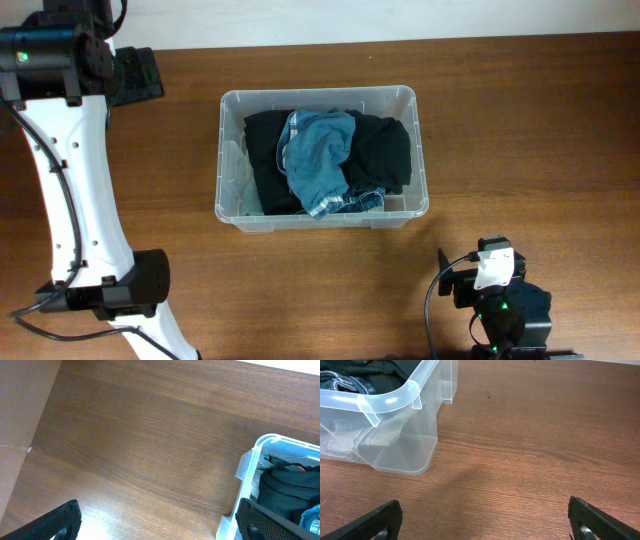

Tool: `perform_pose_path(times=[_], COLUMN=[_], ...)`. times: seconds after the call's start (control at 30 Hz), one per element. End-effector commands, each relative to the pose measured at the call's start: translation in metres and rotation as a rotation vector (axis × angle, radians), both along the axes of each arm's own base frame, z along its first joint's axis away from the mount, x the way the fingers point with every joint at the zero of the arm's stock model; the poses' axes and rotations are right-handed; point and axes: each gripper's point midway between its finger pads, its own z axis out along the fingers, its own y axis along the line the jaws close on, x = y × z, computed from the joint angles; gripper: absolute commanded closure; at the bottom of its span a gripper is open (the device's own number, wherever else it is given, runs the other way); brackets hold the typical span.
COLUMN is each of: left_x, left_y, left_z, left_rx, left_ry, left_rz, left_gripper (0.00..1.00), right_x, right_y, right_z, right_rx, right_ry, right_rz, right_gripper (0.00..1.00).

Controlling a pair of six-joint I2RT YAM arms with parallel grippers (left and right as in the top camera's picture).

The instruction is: Pack container

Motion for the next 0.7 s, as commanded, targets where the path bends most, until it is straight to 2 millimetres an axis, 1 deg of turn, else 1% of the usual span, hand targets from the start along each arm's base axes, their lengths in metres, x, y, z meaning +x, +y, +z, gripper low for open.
perform_pose_path(times=[0.0,0.4,0.47,0.5,0.57,0.63,0.67], left_x=[-0.001,-0.001,-0.006,-0.001,0.021,0.045,0.052], left_y=[0.001,0.001,0.008,0.007,-0.004,-0.031,-0.044], left_z=[0.004,0.003,0.008,0.011,0.022,0.033,0.034], left_rx=[0.008,0.009,0.05,0.041,-0.002,-0.02,-0.004], left_ry=[-0.012,-0.009,-0.011,-0.037,-0.147,-0.248,-0.286], left_rz=[0.011,0.012,0.028,0.023,-0.016,-0.199,-0.3], left_gripper=[0.0,0.01,0.01,0.01,0.01,0.01,0.01], right_x=[0.0,0.0,0.0,0.0,0.0,0.0,0.0], right_y=[0.0,0.0,0.0,0.0,0.0,0.0,0.0], right_z=[-0.001,-0.001,-0.001,-0.001,-0.001,-0.001,-0.001], right_rx=[-0.002,-0.002,-0.002,-0.002,-0.002,-0.002,-0.002], right_ry=[-0.006,-0.006,-0.006,-0.006,-0.006,-0.006,-0.006], right_rz=[0.002,0.002,0.002,0.002,0.002,0.002,0.002], right_gripper=[0.01,0.01,0.01,0.01,0.02,0.01,0.01])
